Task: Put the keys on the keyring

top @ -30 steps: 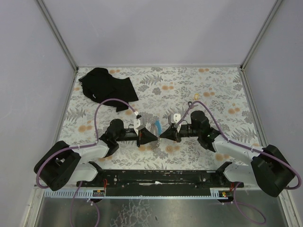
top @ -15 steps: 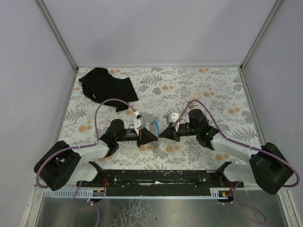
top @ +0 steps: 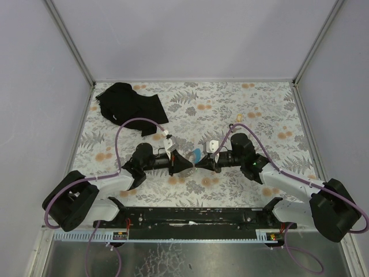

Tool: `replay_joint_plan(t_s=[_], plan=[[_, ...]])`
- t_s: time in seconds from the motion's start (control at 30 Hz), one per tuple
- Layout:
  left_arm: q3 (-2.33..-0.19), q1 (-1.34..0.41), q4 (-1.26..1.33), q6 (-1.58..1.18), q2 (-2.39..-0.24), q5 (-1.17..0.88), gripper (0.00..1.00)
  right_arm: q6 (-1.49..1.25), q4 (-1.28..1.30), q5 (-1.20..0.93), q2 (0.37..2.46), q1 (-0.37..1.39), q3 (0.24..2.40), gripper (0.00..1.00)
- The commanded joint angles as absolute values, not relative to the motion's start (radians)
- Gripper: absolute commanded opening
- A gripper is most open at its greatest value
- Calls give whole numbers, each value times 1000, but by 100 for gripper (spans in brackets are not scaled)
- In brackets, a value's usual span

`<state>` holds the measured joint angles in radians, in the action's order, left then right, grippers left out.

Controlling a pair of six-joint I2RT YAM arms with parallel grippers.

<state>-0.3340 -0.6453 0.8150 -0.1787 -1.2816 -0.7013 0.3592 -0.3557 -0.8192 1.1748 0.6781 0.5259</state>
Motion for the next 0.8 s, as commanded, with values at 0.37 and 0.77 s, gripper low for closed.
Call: replay_joint_plan(t_s=[0.37,0.77], plan=[[-371,-641,907,-422,-1280,-565,0,425,-298,-768,1141,716,560,0],[-270,-653,1157,-604,-1293,-427,0,405,-320,-763,1152,727,556,0]])
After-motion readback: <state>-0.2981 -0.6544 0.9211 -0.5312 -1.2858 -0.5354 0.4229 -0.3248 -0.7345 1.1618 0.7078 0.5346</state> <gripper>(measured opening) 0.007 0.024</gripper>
